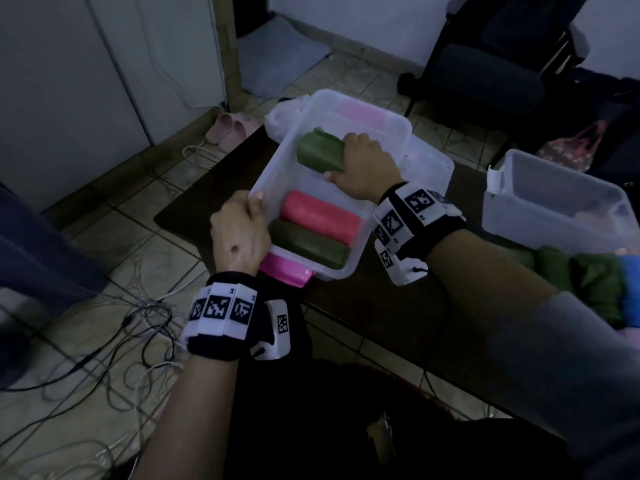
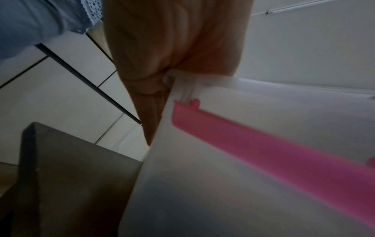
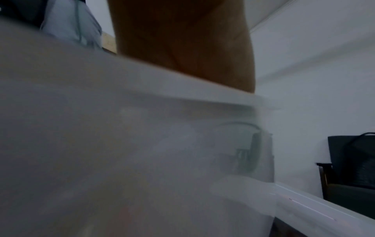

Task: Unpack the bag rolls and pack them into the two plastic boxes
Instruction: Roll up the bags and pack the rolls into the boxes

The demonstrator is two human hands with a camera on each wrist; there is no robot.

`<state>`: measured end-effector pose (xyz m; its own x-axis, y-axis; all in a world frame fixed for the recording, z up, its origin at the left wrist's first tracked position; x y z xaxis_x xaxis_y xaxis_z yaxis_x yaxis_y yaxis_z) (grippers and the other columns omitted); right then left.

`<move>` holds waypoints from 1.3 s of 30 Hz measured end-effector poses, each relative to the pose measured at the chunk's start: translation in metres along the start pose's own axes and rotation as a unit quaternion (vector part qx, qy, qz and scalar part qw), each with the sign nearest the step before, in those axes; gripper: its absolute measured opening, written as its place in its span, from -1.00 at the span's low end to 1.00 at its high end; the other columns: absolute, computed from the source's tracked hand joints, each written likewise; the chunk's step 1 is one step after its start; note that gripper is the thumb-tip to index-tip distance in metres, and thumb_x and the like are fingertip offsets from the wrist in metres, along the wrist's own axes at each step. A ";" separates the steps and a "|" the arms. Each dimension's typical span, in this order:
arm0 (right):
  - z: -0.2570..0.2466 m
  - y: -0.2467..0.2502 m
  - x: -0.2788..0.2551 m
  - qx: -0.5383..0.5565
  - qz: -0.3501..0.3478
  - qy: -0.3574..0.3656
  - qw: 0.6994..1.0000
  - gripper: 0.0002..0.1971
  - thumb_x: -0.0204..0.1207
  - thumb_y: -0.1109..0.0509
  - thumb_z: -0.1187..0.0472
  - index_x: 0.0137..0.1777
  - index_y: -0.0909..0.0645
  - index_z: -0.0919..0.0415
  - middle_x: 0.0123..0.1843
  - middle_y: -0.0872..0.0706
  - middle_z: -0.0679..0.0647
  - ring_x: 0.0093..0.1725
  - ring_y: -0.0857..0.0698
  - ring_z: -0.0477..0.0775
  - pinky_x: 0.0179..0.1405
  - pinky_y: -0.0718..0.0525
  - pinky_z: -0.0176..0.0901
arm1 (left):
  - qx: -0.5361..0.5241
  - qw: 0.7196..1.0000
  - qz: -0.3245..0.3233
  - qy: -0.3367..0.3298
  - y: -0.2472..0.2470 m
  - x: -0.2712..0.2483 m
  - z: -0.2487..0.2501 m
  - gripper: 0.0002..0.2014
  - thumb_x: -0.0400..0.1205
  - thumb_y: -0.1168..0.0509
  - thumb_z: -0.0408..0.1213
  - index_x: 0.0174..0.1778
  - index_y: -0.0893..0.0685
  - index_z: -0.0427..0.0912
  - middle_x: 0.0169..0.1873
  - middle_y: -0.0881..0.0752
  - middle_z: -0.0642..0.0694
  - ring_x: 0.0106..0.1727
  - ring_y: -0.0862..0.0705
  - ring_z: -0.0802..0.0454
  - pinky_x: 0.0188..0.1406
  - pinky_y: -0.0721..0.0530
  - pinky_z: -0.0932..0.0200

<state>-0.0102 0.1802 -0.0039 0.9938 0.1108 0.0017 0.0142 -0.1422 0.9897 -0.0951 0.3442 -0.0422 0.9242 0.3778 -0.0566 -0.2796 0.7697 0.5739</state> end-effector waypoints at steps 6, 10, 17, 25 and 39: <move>-0.018 -0.009 0.002 0.010 -0.047 -0.039 0.998 -0.39 0.55 -0.36 0.04 0.46 -0.24 0.36 0.45 -0.36 0.30 0.45 -0.37 0.32 0.39 -0.44 0.23 | -0.026 0.999 0.005 -0.035 0.002 -0.009 -0.015 -0.63 0.75 -0.01 -0.04 0.23 -0.59 -0.18 -0.06 -0.64 -0.11 -0.06 -0.56 0.02 -0.10 -0.42 0.18; -0.020 -0.016 -0.001 -0.004 -0.080 -0.072 0.994 -0.40 0.59 -0.32 0.04 0.49 -0.25 0.37 0.49 -0.31 0.33 0.49 -0.29 0.33 0.44 -0.36 0.16 | -0.039 0.998 0.016 -0.054 0.004 -0.014 -0.023 -0.65 0.75 -0.01 -0.04 0.19 -0.60 -0.15 -0.11 -0.61 -0.03 -0.09 -0.54 0.10 -0.15 -0.39 0.23; -0.021 -0.015 -0.002 0.031 -0.096 -0.063 0.993 -0.41 0.56 -0.38 0.10 0.48 -0.25 0.32 0.43 -0.43 0.31 0.42 -0.43 0.32 0.34 -0.45 0.08 | -0.044 0.996 0.017 -0.069 0.004 -0.014 -0.030 -0.65 0.75 -0.01 -0.03 0.18 -0.61 -0.13 -0.11 -0.61 0.00 -0.10 -0.54 0.13 -0.24 -0.33 0.38; -0.023 -0.019 -0.002 -0.009 -0.129 -0.059 0.990 -0.59 0.66 -0.17 0.10 0.42 -0.45 0.29 0.41 -0.52 0.27 0.39 -0.49 0.29 0.33 -0.41 0.02 | -0.048 0.996 0.017 -0.078 0.004 -0.012 -0.029 -0.66 0.74 -0.02 -0.03 0.17 -0.62 -0.12 -0.12 -0.64 -0.02 -0.13 -0.55 0.13 -0.24 -0.34 0.38; 0.009 0.000 -0.038 0.377 0.186 -0.204 0.884 -0.39 0.51 -0.14 0.45 0.58 -0.14 0.35 0.59 -0.21 0.34 0.57 -0.22 0.30 0.58 -0.21 0.09 | 0.025 0.998 -0.026 -0.046 0.002 0.005 0.000 -0.63 0.75 0.00 -0.06 0.26 -0.58 -0.20 0.00 -0.62 -0.16 0.08 -0.59 -0.09 -0.05 -0.42 0.11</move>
<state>-0.0469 0.1673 -0.0054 0.8994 -0.4246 0.1034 -0.4066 -0.7263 0.5543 -0.0914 0.3478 -0.0415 0.9579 0.2869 -0.0128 -0.2192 0.7590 0.6131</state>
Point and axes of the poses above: each hand's wrist, its own x-axis towards the middle knuckle, its own y-axis out of the back of the hand, z = x × y, the point moved 1 cm from there along x, towards the middle knuckle
